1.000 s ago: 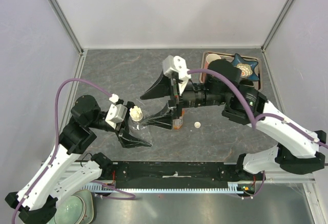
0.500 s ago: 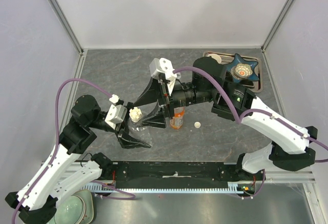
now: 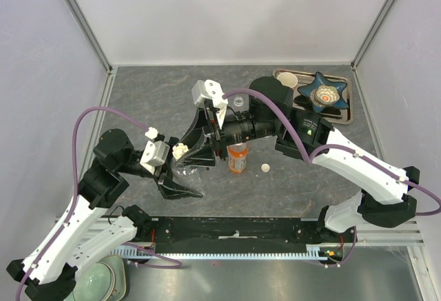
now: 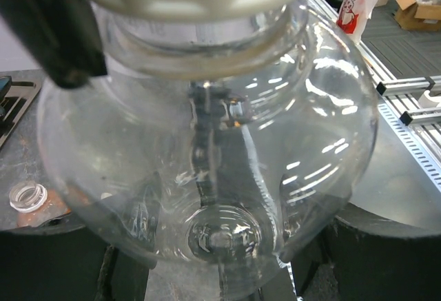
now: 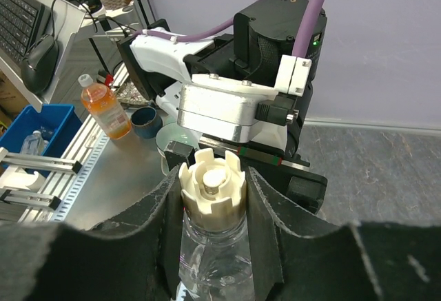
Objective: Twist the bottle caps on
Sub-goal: Screw the bottle cap onto the plastic bottle.
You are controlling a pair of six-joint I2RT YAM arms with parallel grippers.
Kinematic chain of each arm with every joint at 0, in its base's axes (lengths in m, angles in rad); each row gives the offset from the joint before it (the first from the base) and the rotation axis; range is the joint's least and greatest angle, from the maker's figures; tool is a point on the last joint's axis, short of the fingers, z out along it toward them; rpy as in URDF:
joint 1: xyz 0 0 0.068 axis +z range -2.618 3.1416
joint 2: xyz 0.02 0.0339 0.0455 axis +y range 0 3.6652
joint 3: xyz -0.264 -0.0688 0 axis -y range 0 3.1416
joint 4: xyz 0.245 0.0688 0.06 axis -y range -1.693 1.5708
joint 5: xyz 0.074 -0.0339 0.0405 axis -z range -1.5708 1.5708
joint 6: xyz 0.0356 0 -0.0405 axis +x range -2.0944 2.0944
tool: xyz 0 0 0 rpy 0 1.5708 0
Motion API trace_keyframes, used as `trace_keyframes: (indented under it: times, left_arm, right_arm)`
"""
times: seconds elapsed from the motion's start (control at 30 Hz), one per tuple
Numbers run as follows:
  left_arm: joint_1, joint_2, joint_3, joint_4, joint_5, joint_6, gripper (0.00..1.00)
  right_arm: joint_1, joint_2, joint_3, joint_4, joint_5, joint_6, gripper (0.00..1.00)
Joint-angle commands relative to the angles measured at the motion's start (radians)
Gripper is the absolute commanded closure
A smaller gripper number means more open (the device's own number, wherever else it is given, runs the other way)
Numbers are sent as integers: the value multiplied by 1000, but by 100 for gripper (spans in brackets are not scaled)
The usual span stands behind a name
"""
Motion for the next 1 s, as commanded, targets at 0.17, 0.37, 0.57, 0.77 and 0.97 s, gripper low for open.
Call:
trace_keyframes:
  times: [0.17,0.37,0.57,0.77,0.97]
  left_arm:
    - [3,-22,-8,16,-37,53,75]
    - [4,-28,3,4,-197,103,79]
    - [4,-37,14,-14,-300,151,79]
    - [4,-40,9,-13,-300,143,78]
    - [4,-40,9,-17,-277,137,77]
  right_arm:
    - [-4,-42,-13,67,61,22,74]
    - [-4,-70,-65,37,341,10,100]
    - [-3,-113,-151,17,610,-15,100]
    - [-4,-150,-233,105,682,3,100]
    - [-3,-157,-237,132,575,-6,56]
